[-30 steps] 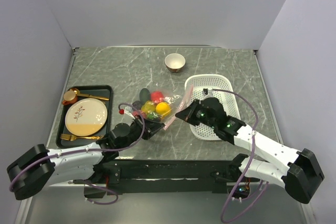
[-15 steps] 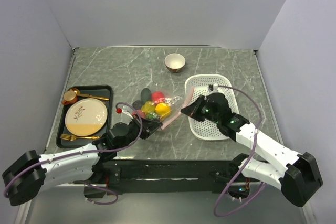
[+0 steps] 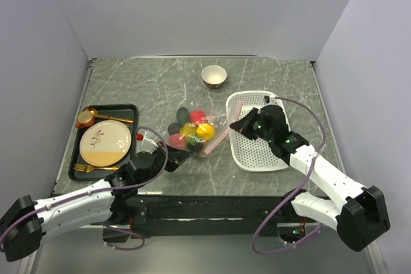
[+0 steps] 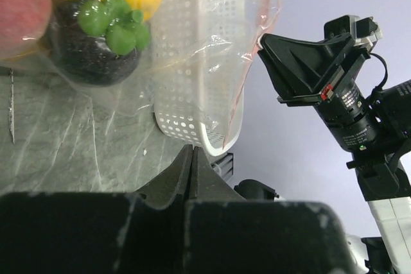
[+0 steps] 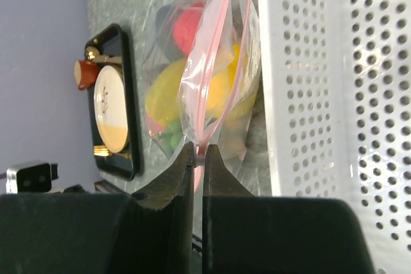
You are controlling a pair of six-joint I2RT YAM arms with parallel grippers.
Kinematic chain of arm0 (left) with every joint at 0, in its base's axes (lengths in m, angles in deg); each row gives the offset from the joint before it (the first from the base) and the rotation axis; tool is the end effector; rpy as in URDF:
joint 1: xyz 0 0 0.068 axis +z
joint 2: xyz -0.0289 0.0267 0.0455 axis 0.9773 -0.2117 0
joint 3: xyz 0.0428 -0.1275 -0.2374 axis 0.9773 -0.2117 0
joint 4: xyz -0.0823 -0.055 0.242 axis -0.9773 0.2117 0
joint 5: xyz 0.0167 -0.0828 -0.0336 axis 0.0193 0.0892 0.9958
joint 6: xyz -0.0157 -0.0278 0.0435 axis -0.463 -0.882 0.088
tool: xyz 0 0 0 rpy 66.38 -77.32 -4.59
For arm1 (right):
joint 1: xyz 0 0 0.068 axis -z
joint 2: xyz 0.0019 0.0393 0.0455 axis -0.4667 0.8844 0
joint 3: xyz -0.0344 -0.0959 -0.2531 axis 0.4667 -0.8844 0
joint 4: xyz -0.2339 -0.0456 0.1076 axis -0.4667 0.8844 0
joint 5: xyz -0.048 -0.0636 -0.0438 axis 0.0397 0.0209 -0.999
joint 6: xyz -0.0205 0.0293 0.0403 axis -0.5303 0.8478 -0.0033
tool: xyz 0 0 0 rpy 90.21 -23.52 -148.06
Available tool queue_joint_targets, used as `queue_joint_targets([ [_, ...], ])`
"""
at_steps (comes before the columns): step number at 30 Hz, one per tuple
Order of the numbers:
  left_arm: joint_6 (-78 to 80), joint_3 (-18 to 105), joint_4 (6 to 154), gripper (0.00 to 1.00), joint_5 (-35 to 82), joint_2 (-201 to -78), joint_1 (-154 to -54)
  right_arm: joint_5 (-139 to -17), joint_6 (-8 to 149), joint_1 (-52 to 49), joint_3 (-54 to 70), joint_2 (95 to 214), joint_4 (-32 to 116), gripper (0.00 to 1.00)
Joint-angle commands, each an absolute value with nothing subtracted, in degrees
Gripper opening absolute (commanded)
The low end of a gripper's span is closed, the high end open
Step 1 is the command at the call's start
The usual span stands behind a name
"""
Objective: Place the food in the zip-top bag and seal the zipper
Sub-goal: Zip the zipper food storage bag at the center of the board.
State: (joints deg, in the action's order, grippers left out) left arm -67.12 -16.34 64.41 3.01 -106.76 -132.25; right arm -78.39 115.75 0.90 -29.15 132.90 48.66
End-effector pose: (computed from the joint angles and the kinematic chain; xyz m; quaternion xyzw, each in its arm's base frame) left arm 0.1072 -0.1369 0.1961 -0.2384 0.7422 -0.5401 0.3172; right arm 0.2051 0.1094 0.2573 0.1523 0.8430 0.3682 0.3614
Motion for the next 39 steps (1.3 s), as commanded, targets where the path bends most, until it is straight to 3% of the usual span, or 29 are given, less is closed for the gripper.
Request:
queue_joint_targets([
  [1, -66.1, -16.5, 66.7, 0.01, 1.1, -103.9, -132.4, -79.1, 113.2, 2.9, -25.7, 133.3, 47.4, 0.01],
  [5, -64.9, -16.9, 62.1, 0.01, 1.7, -103.7, -132.4, -77.2, 113.3, 3.1, -25.9, 134.0, 46.6, 0.01],
  [8, -63.9, -15.7, 59.0, 0.43, 2.7, -106.4, -132.4, -75.4, 114.3, 3.1, -27.5, 133.8, 44.8, 0.01],
  [12, -61.1, -11.6, 52.8, 0.64, 5.6, -114.2, -132.4, -74.8, 114.9, 3.1, -28.6, 132.8, 44.3, 0.01],
  [18, -61.4, -8.4, 44.8, 0.72, 9.6, -124.4, -132.5, -73.5, 115.3, 3.1, -28.9, 131.5, 44.4, 0.01],
  [25, -61.4, -6.6, 38.9, 0.67, 12.0, -129.7, -133.0, -72.8, 115.4, 3.0, -29.2, 131.7, 44.3, 0.01],
  [34, -61.4, -5.0, 38.9, 0.36, 12.9, -132.9, -133.1, -71.8, 115.2, 3.0, -28.8, 132.3, 44.2, 0.01],
  [39, -60.7, -4.3, 40.2, 0.10, 13.0, -132.9, -133.0, -71.8, 114.9, 3.0, -28.4, 132.3, 44.8, 0.01],
])
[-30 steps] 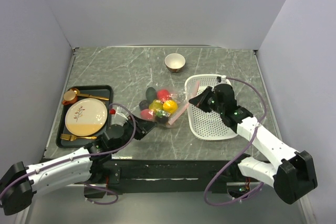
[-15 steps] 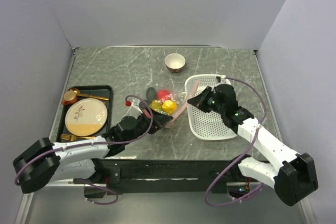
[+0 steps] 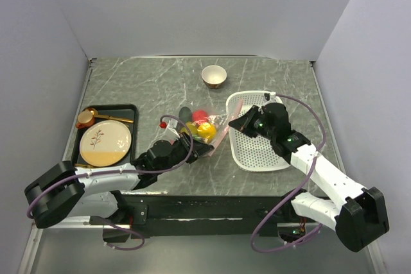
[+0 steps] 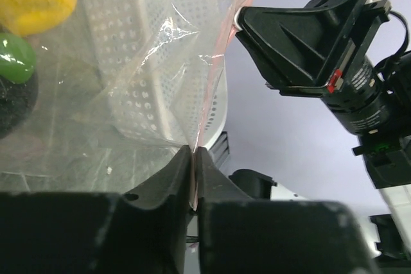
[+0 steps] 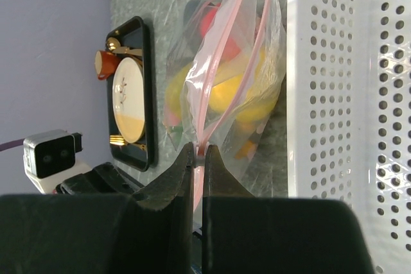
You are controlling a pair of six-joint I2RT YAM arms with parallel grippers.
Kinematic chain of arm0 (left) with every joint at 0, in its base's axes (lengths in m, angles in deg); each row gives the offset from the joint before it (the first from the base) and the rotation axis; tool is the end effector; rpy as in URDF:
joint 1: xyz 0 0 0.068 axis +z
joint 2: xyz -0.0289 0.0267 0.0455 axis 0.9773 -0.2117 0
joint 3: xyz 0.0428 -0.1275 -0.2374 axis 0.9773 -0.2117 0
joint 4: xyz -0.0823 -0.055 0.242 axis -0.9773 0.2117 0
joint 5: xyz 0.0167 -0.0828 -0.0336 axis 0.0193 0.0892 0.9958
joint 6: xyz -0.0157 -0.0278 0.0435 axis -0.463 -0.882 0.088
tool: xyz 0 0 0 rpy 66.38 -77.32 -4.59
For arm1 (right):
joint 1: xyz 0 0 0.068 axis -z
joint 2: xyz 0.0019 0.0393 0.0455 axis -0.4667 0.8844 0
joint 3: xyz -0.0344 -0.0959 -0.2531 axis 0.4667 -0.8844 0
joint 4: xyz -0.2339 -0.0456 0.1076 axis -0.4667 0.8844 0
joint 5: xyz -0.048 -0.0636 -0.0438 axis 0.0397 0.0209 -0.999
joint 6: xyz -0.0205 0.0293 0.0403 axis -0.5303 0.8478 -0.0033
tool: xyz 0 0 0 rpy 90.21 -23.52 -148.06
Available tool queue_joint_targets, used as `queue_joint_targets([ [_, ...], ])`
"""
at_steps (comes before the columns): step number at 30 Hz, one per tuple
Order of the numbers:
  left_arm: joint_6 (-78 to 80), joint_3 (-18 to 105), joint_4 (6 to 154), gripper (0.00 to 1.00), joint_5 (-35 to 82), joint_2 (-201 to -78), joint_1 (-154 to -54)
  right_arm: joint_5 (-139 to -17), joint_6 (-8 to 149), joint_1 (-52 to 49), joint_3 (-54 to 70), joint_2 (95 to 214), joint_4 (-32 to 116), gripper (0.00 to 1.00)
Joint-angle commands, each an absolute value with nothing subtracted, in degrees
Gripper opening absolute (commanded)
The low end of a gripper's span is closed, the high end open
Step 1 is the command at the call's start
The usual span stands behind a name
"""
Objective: Place the food in the zip-top bag and seal the zipper
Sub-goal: Zip the zipper food storage bag at the center of the board.
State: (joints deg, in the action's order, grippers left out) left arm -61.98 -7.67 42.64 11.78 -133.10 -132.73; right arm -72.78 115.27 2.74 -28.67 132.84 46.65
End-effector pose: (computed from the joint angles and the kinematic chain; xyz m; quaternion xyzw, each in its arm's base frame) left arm 0.1409 -0.1969 0.2012 -0.1524 0.7428 -0.5802 0.2972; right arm 0.2086 0.1066 0.2641 0.1323 0.8324 0.4029 0.3567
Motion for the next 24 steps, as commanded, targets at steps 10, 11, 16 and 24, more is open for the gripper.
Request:
queue_joint_targets([
  [10, -60.3, -6.9, 42.0, 0.01, 12.3, -129.6, -133.0, -74.6, 112.8, 3.1, -26.0, 132.7, 47.3, 0.03],
  [11, -60.6, -8.4, 41.6, 0.01, 12.2, -129.1, -133.1, -74.8, 112.6, 3.1, -25.8, 132.9, 47.7, 0.03],
  [16, -61.3, -11.0, 42.7, 0.01, 11.2, -126.5, -133.0, -75.2, 112.2, 3.5, -24.9, 134.1, 47.4, 0.03],
  [24, -61.1, -14.2, 46.9, 0.01, 9.0, -121.7, -133.0, -76.1, 111.6, 4.4, -23.6, 134.5, 48.3, 0.04],
])
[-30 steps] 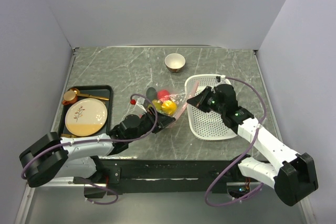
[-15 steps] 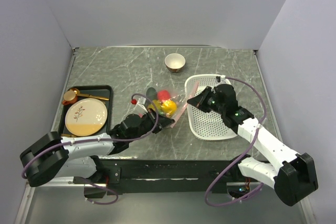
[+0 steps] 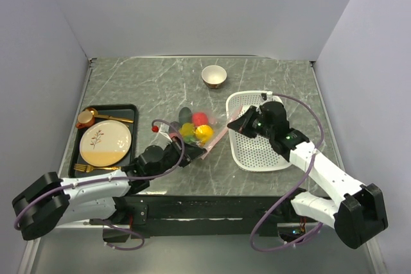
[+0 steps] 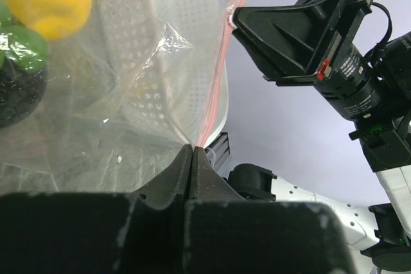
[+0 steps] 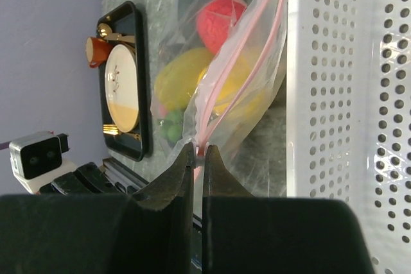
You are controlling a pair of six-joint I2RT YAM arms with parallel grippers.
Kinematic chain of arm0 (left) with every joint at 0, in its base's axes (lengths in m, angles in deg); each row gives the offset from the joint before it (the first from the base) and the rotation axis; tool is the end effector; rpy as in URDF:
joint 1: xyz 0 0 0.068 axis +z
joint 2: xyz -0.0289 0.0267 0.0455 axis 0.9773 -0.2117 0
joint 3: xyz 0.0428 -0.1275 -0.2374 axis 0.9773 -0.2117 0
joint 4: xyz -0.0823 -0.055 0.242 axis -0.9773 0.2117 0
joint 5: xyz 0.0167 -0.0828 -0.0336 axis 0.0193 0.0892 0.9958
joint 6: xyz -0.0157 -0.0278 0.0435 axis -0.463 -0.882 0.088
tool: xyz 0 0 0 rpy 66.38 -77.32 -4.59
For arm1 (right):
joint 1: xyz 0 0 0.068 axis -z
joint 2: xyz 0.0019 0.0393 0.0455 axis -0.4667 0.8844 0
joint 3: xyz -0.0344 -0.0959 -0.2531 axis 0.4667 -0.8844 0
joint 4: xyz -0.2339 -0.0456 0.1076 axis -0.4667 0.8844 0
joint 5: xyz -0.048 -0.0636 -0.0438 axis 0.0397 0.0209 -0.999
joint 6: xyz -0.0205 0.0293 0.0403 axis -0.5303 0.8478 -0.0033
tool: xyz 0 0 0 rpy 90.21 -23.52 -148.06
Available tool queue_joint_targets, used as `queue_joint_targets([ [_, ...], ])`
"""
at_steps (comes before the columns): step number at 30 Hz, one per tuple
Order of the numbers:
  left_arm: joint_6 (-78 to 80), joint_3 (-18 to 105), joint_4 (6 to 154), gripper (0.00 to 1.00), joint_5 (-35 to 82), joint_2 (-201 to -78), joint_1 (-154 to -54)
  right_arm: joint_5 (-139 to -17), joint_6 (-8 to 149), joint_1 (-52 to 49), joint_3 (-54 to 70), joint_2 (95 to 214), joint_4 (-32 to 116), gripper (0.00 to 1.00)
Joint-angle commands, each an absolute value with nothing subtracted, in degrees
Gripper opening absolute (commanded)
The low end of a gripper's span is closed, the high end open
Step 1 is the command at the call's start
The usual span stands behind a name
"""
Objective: Place the food in the zip-top bag and seal the zipper
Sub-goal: Zip the zipper food storage bag at the center of the board.
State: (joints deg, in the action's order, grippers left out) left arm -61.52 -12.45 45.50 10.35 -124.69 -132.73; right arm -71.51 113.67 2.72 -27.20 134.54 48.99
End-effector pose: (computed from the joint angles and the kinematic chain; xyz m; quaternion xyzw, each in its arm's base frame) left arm 0.1265 -0.1748 0.1996 -0.1569 0.7373 -0.5794 0.3100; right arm 0.2122 0.1092 0.2628 0.1194 0.8452 0.3945 0.3401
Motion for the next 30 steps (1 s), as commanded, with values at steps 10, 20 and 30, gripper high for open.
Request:
queue_joint_targets([
  [10, -61.5, -16.5, 50.7, 0.01, 7.5, -117.3, -133.0, -76.7, 111.6, 6.6, -23.6, 133.1, 48.8, 0.04],
  [20, -61.7, -18.2, 53.6, 0.01, 6.8, -114.2, -133.0, -77.4, 110.8, 9.4, -23.3, 132.7, 49.6, 0.05],
  [30, -62.1, -19.7, 55.2, 0.01, 6.1, -111.8, -133.0, -76.9, 109.5, 11.8, -22.4, 133.1, 49.8, 0.05],
])
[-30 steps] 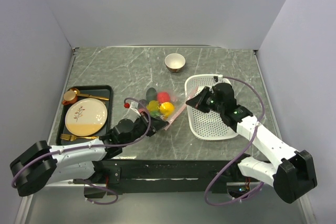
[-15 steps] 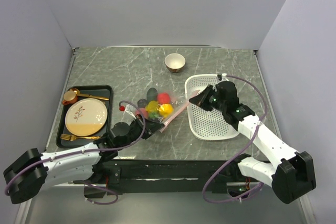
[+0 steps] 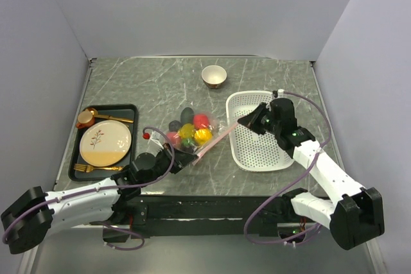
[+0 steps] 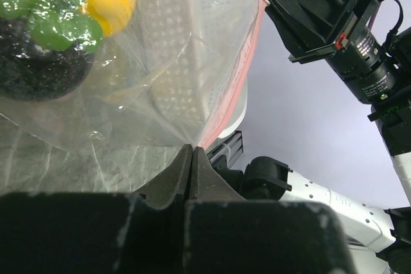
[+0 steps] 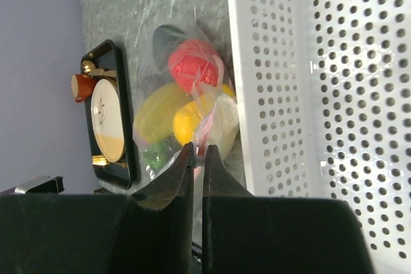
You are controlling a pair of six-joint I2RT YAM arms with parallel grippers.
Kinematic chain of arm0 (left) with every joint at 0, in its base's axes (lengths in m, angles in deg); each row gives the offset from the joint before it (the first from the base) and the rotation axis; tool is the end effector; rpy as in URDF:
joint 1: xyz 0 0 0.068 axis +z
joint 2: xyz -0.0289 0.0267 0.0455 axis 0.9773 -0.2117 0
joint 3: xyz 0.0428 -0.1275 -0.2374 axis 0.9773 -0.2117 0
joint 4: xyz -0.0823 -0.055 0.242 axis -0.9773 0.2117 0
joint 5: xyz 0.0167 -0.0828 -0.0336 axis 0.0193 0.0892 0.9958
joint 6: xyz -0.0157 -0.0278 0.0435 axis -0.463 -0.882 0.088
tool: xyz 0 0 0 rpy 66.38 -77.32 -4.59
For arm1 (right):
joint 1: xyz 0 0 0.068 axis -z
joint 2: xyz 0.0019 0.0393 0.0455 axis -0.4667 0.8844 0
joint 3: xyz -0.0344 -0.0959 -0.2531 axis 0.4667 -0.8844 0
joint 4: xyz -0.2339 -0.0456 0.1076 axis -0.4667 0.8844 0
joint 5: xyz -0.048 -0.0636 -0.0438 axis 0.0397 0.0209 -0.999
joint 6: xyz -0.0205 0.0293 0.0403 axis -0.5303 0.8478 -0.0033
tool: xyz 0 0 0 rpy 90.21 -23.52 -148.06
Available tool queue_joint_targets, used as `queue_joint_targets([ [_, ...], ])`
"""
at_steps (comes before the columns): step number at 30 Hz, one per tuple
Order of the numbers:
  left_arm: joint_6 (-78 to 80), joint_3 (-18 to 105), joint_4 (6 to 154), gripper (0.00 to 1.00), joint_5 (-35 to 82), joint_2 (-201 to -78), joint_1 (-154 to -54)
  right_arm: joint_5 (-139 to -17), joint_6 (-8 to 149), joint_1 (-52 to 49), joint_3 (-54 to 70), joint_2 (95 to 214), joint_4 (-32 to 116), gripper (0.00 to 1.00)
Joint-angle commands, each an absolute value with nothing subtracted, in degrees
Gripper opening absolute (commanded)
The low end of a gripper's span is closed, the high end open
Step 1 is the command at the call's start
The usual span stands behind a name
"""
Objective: Place the food in the zip-top bag and seal the zipper
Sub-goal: Zip the zipper food storage bag at the center of the board.
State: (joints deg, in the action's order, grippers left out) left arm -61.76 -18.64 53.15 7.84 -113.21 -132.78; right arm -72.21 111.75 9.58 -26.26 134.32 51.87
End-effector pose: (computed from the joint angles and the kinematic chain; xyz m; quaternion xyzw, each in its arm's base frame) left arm 0.1086 -0.1469 0.1854 -0.1734 0.7470 -0.5579 0.3173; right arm 0.2221 0.0821 0.2644 0.1623 0.8460 0.3569 0.3612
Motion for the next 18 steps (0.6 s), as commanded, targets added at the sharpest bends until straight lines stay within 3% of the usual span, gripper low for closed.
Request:
queue_joint_targets([
  [1, -62.2, -19.8, 55.5, 0.01, 6.0, -111.5, -133.1, -77.0, 109.4, 12.0, -22.3, 133.1, 49.9, 0.05],
  [18, -62.6, -20.9, 54.9, 0.01, 6.2, -112.3, -133.0, -75.9, 108.7, 14.1, -22.8, 133.9, 48.9, 0.06],
])
